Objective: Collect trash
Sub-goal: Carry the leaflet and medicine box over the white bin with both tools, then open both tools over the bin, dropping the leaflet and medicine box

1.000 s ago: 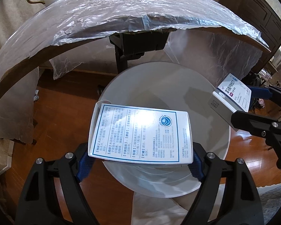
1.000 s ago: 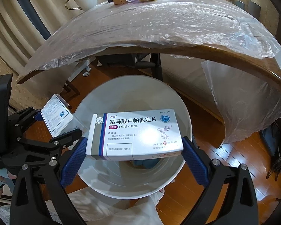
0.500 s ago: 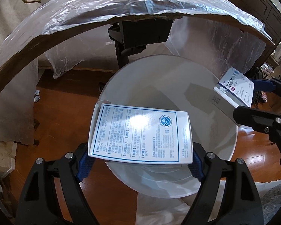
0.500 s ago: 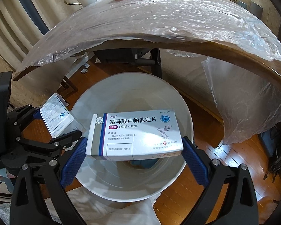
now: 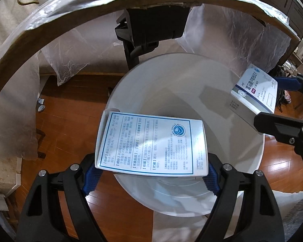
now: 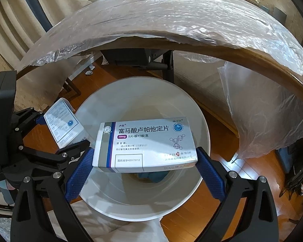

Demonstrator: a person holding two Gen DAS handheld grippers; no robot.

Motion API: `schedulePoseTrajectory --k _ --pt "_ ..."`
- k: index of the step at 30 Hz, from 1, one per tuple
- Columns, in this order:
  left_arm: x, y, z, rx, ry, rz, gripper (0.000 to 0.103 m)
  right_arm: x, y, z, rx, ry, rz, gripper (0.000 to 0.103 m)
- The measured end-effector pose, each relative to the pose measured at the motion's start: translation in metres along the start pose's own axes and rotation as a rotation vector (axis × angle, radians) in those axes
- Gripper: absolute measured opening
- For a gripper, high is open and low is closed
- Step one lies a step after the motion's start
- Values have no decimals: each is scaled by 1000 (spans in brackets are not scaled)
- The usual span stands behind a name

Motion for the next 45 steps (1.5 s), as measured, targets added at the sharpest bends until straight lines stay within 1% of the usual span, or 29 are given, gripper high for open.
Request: schedulePoseTrajectory --k 6,11,14,15,16,17,19,22,23,25,31,34,35,38,41,42,44,45 --pt "2 4 1 -2 16 11 83 -5 6 3 -2 -32 -23 96" --pt "2 5 3 2 31 20 83 -6 5 -1 -3 -45 -28 96" --pt "4 3 4 20 41 -3 83 -7 4 -3 4 -49 -28 96" --pt "5 3 5 29 50 -14 85 -8 2 -3 8 -50 -20 96" --pt "6 2 6 35 58 -8 90 -8 1 -2 14 -48 -18 96" --pt "6 1 6 47 68 16 94 -8 -1 -1 23 -44 -30 96" --pt "8 0 6 58 86 25 94 -7 -3 -1 26 -43 -44 96" --pt "8 -1 6 60 90 15 94 -8 -7 0 33 -36 -32 97" --pt "8 -1 6 61 90 13 96 -8 -8 1 36 -34 -28 97" --pt "7 -2 7 62 86 14 98 -7 -11 1 42 -31 -30 97" --pt "4 -4 7 64 71 11 98 -6 -22 6 67 -21 -27 97" --pt "2 -11 7 71 59 10 98 -9 -35 8 85 -26 -26 96" --pt "1 -17 7 81 57 13 98 -11 -46 9 100 -32 -24 96" --pt "-4 -51 7 154 49 18 98 -16 -81 12 162 -55 -24 96" --pt "-14 -95 13 244 15 -13 98 -17 -112 20 231 -62 -32 96" --pt "-16 -106 16 270 5 -21 98 -16 -124 27 266 -59 -37 96" --pt "-25 -137 28 368 -20 -36 99 -13 -143 41 326 -53 -46 97" --pt "-30 -149 35 419 -32 -32 101 -11 -152 51 362 -49 -54 98"
Point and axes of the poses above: each gripper's, at about its wrist camera, not at the fingertips, and y roughly the way its jaws point, x to its right, z to its top, the point moved 3 cm from there along y, roughly the way its jaws point, and after that the axes turned 7 degrees about z, right-handed, at the moved point
